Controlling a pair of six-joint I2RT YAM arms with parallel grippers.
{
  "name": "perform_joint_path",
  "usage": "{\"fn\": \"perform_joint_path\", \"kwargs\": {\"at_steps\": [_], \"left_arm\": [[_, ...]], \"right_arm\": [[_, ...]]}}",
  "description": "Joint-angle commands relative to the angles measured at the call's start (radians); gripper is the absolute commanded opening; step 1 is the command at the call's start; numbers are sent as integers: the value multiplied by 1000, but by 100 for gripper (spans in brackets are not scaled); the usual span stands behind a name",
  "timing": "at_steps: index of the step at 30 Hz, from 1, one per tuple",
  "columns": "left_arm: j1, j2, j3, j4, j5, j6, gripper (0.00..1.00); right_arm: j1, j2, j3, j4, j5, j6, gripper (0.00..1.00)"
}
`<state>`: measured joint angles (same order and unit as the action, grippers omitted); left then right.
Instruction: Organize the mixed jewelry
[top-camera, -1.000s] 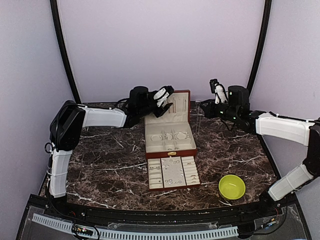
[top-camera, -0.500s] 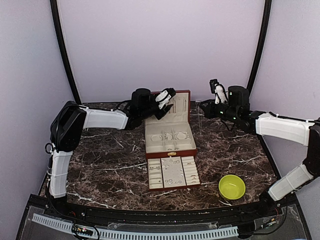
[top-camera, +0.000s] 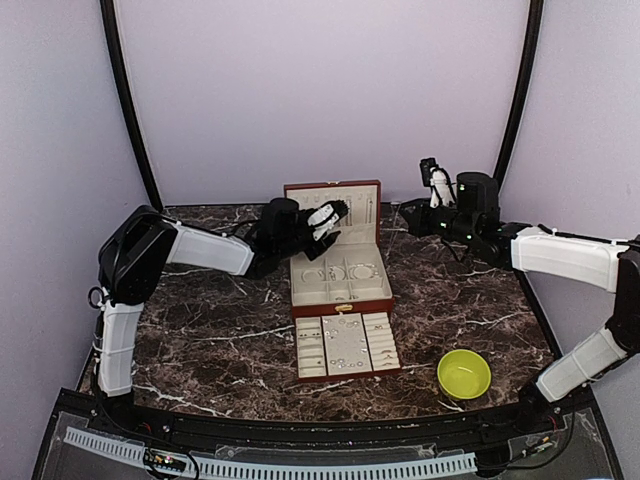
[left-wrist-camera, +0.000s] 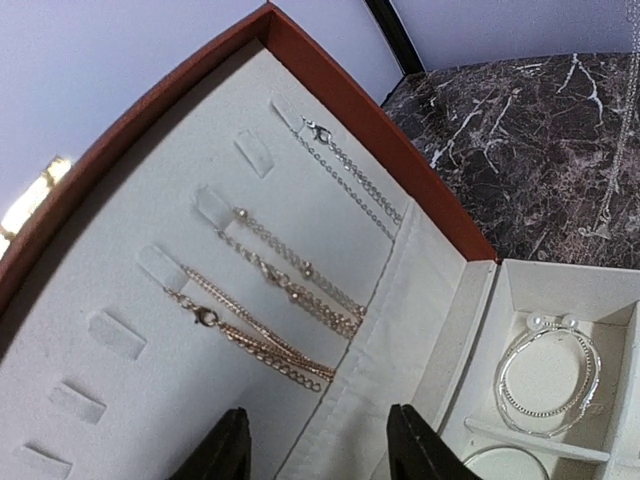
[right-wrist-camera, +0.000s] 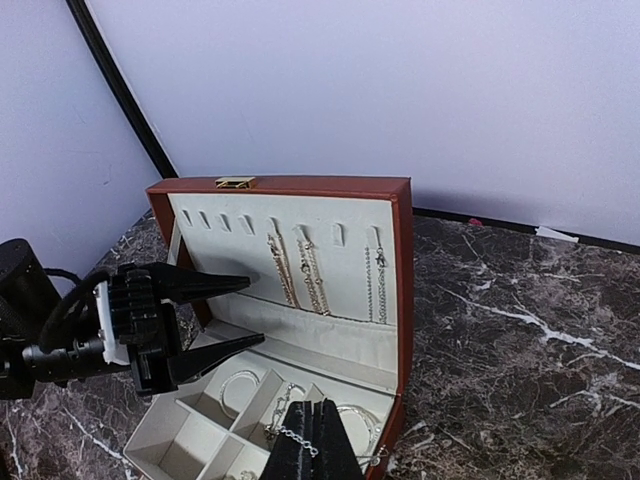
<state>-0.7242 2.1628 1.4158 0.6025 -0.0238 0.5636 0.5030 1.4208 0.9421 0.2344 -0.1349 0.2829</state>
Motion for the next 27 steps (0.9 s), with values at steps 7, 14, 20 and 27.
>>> {"fn": "perform_joint_path", "kwargs": {"at_steps": [7, 14, 20, 27], "left_arm": [[-3, -108, -5, 151, -83, 5, 63], [-4, -131, -33, 172, -147, -14, 66], [-4, -222, -146, 112, -105, -190, 67], [-4, -433, -309, -83, -147, -646, 62]], "right_arm": [[-5, -4, -11, 62, -20, 19, 0], [-4, 64, 23, 55, -23, 28, 0], [-4, 149, 42, -3, 64, 28, 0], [-1, 209, 30, -32, 102, 51, 0]]}}
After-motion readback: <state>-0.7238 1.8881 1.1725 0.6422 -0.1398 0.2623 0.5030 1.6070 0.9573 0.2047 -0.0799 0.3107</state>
